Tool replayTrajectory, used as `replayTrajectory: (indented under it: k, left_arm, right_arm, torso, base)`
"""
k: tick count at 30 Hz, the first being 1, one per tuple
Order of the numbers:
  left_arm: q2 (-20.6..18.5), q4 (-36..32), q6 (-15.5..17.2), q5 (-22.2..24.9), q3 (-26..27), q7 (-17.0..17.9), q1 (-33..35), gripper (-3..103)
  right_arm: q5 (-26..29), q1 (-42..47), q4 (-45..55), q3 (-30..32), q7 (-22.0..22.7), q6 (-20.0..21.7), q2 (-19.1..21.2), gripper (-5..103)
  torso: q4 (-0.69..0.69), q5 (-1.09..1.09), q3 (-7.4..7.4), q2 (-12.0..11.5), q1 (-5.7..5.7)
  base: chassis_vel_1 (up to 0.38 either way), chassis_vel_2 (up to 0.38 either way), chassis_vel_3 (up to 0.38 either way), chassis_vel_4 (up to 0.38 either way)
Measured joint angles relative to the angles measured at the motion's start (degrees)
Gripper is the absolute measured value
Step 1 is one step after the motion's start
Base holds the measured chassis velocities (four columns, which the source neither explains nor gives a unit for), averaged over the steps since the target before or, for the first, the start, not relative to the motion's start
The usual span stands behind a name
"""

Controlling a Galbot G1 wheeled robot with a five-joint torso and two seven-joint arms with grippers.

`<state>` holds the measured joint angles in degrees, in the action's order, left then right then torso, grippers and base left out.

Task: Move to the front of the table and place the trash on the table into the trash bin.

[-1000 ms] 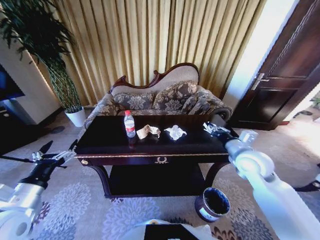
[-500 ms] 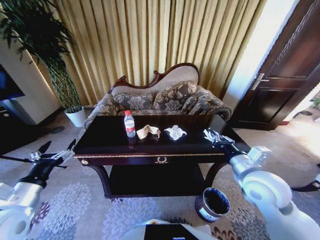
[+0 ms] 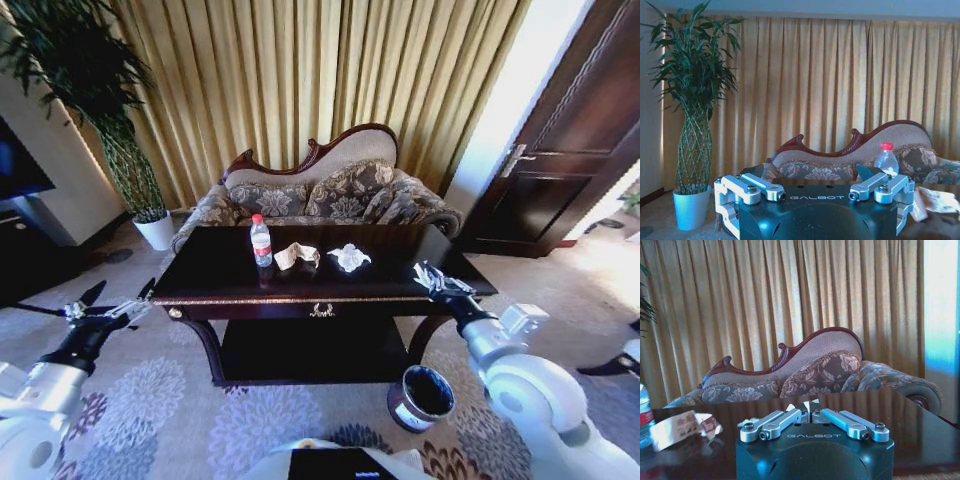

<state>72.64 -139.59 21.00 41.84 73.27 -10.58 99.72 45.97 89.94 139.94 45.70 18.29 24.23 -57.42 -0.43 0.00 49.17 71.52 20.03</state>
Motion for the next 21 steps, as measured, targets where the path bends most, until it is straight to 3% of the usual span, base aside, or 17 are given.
replayTrajectory:
  k: [8,21]
  left_arm:
    - [0.4,-0.3,-0.4,0.0,-0.2,-0.2,0.1,100]
    - [0.7,-1.4,-0.5,0.0,-0.1,-0.3,0.4,100]
  right_arm:
    - [-1.6,0.2,-2.3,-1.2,0.0,-0.5,-0.4,0]
    - [-2.6,-5.6,-21.3,-3.7,-2.9,-1.2,0.4,0]
  torso:
    - [-0.01,-0.02,-0.03,0.1,-0.07]
    - [0.0,0.0,0.03,0.0,0.07]
  base:
    - [0.218,-0.207,-0.221,0.197]
    - [-0.004,0.003,0.01,0.001]
